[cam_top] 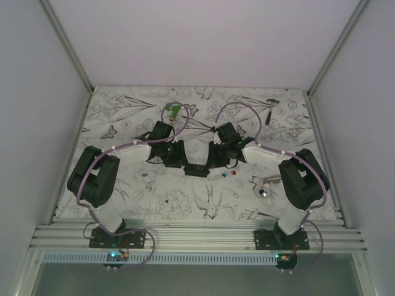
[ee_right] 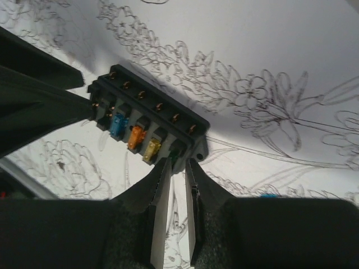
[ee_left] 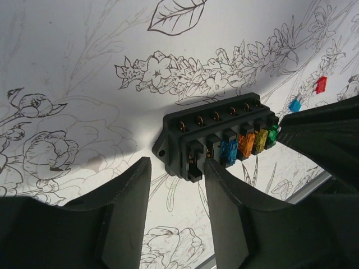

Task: Snap on the fuse box
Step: Install the fuse at the fuse box base.

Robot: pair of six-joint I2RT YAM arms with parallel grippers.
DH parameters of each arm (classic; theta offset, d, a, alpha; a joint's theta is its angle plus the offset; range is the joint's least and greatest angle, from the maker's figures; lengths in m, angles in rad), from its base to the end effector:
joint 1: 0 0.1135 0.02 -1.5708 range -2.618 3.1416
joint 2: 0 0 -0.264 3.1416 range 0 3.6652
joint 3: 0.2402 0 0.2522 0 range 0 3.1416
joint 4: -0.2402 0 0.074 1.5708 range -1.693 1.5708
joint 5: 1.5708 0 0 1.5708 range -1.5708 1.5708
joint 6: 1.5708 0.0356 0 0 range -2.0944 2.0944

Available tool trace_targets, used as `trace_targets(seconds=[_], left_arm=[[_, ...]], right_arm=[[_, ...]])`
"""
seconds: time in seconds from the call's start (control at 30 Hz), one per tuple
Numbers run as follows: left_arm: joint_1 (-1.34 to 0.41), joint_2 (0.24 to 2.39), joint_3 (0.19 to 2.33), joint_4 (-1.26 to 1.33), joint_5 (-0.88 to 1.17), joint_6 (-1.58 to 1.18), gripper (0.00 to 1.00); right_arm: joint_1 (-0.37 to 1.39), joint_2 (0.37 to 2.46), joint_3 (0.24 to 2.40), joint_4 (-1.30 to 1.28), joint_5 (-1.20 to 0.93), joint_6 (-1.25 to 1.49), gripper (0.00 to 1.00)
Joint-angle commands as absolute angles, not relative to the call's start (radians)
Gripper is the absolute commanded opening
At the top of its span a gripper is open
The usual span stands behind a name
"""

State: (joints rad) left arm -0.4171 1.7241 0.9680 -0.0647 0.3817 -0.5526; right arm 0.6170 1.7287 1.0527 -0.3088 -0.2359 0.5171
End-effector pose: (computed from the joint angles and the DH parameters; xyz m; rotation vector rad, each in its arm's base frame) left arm 0.3170 -0.1550 0.1717 0.0205 2.5129 -0.8880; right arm 0.2808 0.2094 0.1773 -0.2299 2.6763 0.7033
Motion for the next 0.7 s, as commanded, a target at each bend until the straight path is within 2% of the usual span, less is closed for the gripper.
trace_targets(seconds=[0.0, 0.27, 0.4, 0.67], left_arm=[[-0.42, 1.719, 0.986, -0.107, 0.417, -0.552, 0.46], [-0.43, 1.735, 0.982, -0.107, 0.429, -0.569, 0.43], [-0.438, 1.738, 0.977, -0.101, 0.43, -0.579, 0.4], [-0.456, 1.759, 0.961, -0.071, 0.434, -0.62, 0.36]], right_arm=[[0.609, 1.752, 1.06, -0.243, -0.31, 0.56, 0.21], [0.601, 1.779, 1.045, -0.262, -0.317, 0.573, 0.11], [0.602, 1.801, 1.044, -0.315, -0.298, 0.545, 0.01], [0.663, 1.855, 1.093, -0.424, -0.162, 0.479, 0.0]])
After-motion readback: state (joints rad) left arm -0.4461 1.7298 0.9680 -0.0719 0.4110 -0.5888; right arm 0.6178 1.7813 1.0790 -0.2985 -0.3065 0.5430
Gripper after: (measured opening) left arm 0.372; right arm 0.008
